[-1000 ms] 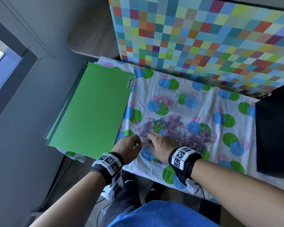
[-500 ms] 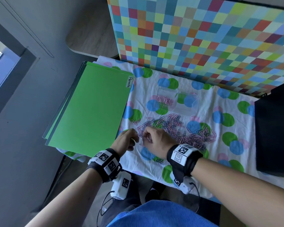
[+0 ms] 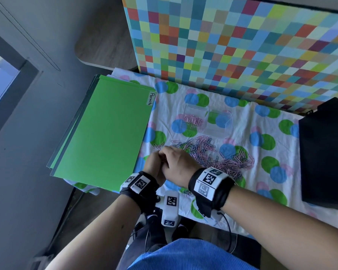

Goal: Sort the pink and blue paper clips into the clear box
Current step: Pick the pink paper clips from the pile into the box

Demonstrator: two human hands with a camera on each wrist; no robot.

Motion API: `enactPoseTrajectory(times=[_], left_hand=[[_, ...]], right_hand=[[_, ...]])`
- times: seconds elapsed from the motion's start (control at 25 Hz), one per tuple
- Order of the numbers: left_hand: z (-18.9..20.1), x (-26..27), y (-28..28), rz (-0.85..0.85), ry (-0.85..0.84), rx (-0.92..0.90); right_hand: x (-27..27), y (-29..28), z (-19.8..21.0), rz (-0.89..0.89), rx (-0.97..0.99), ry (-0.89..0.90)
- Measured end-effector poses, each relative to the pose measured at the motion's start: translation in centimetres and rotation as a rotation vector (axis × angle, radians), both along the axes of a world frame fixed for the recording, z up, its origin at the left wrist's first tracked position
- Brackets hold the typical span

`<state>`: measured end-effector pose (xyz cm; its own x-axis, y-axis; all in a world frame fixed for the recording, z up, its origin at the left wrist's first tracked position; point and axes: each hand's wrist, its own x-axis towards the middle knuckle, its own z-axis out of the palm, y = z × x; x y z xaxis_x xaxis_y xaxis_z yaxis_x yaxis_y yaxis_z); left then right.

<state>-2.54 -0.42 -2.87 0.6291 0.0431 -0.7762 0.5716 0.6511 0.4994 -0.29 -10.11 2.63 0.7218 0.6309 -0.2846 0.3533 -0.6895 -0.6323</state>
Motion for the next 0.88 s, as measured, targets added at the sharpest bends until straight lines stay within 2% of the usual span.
enactPoseTrajectory(times=[0.12,0.2,0.32,0.4,0.56,0.72,0.8,0.88], left_hand=[[1.1,1.5,-0.5,0.015,-0.03,-0.069],[2.3,3.4,-0.7,-0.01,-0.021,-0.048],[3.9,7.6,-1.3,-0.059,-0.086,0.068],[5.0,10.7,-2.0,-0.118,-0.17,0.178],[6.3,15.1,-3.1,-0.306,-0.283,0.405],[5.9,15.8,-3.2,-0.742,-0.386,0.73],[5.7,15.4,-3.0,-0.789,-0.402,0.759],[5.9,14.8,-2.5,-0.736,-0.433,0.731]], right_hand=[[0.8,-0.8,1.4,-0.074,0.079,-0.046],[1.8,-2.5,2.1,-0.186,0.175,-0.098],[3.2,-6.3,2.0,-0.366,0.25,-0.147],[3.5,-8.5,1.5,-0.409,0.237,-0.143],[2.5,-10.7,0.3,-0.381,0.182,-0.16],[1.5,-11.3,-0.9,-0.32,0.152,-0.149],[1.3,-11.1,-1.3,-0.294,0.132,-0.155],[1.3,-10.6,-1.4,-0.263,0.129,-0.156]])
